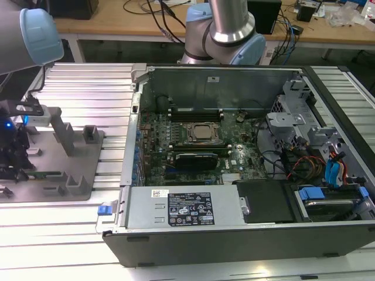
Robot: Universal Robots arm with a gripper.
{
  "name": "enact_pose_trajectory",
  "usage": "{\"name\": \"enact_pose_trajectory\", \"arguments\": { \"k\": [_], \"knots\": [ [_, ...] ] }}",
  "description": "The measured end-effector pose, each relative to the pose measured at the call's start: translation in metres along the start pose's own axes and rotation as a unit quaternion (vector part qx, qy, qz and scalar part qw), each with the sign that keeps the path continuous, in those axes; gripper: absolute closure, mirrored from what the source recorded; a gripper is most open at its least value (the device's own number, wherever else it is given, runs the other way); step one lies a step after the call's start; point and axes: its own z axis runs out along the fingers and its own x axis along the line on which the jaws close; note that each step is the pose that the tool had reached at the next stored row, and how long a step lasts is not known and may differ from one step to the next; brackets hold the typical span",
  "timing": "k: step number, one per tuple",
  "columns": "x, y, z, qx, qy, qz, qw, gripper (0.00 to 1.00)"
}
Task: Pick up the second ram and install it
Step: 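Pick up the second ram and move it above second insertion slot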
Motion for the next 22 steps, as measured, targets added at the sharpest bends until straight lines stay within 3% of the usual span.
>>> {"name": "enact_pose_trajectory", "arguments": {
  "k": [4,6,12,16,22],
  "knots": [
    [-0.0006,0.0006,0.0007,0.0,0.0,0.0,1.0,0.66],
    [-0.0007,0.0006,0.0008,0.0,0.0,0.0,1.0,0.75],
    [-0.0008,0.0006,-0.0009,0.0,0.0,0.0,1.0,0.75],
    [-0.0008,0.0007,-0.0016,0.0,0.0,0.0,1.0,0.91],
    [-0.0008,0.0007,-0.0017,0.0002,-0.0005,0.014,0.9999,0.91]
  ]
}}
